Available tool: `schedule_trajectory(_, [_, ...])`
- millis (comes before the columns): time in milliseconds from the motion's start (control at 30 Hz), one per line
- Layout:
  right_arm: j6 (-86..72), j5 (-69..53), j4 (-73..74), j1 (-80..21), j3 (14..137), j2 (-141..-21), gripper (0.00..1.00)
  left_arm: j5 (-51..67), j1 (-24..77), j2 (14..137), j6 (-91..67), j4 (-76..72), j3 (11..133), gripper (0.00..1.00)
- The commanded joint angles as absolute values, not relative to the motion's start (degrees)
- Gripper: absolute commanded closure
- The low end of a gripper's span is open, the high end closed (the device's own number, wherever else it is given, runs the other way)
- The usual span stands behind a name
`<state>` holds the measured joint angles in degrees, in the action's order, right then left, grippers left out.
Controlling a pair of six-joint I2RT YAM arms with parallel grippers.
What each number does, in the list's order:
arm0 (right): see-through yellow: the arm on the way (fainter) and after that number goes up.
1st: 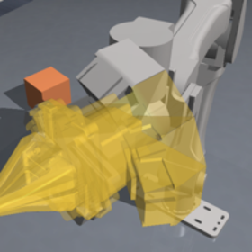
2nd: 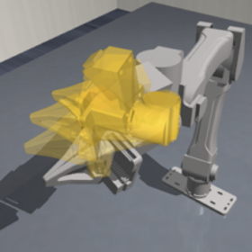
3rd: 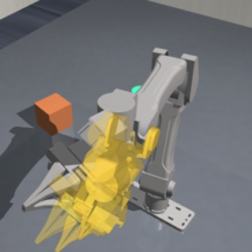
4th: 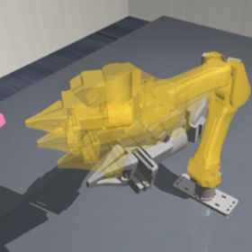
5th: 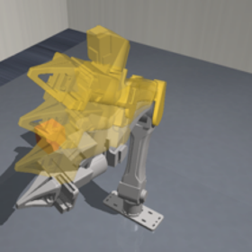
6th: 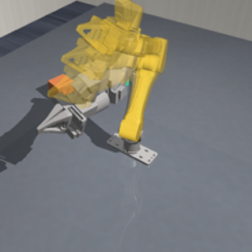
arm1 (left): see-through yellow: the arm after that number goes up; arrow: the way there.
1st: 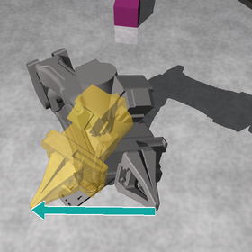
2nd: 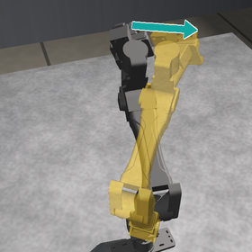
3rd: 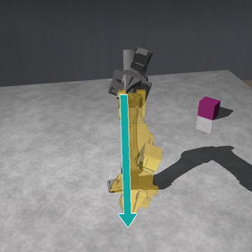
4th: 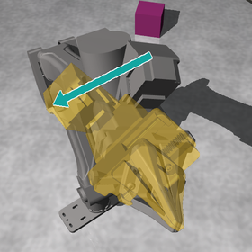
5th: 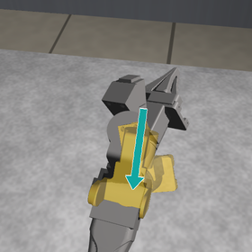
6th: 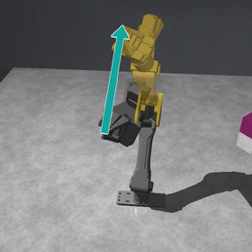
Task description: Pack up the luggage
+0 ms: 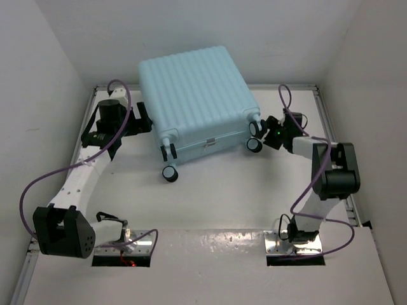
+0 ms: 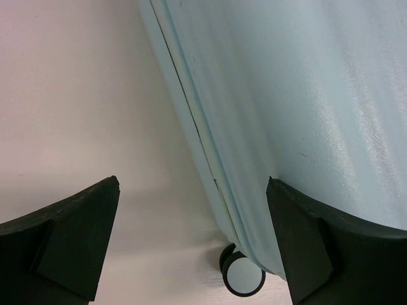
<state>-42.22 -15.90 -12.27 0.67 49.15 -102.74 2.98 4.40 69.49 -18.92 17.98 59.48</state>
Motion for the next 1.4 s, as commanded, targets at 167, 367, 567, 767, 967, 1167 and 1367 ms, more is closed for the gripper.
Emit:
schedule_trajectory(167, [-12.8, -28.6, 7.5, 14.2, 51.2, -78.5, 0.2, 3.1, 5.8, 61.5, -21.2, 15.6, 55.0, 0.0])
schedule_trajectory(367, [-7.3, -30.0, 13.1, 7.8, 49.7, -65.7, 0.08, 1.8, 7.9, 58.6, -20.7, 16.2, 52.7, 0.0])
schedule_trajectory(567, [-8.1, -18.7, 19.2, -6.3, 59.4, -71.6, 0.03, 0.1, 9.9, 58.6, -20.1, 18.3, 54.0, 0.0])
schedule_trajectory(767, [-4.0, -8.0, 21.2, -11.6, 69.4, -84.0, 0.02, -0.7, 11.2, 57.0, -19.6, 20.1, 54.0, 0.0])
schedule_trajectory(967, [-0.4, -1.1, 22.8, -13.6, 75.6, -90.6, 0.45, -2.5, 12.4, 56.4, -18.5, 24.7, 55.7, 0.0])
schedule_trajectory(1167, [7.6, -0.2, 21.5, -17.6, 81.1, -89.3, 1.0, 6.6, 11.3, 54.5, -19.7, 29.4, 56.8, 0.0])
schedule_trajectory(1367, [11.9, 3.1, 18.8, -19.9, 88.0, -88.1, 1.0, 10.9, 12.5, 51.9, -18.2, 30.0, 58.0, 0.0])
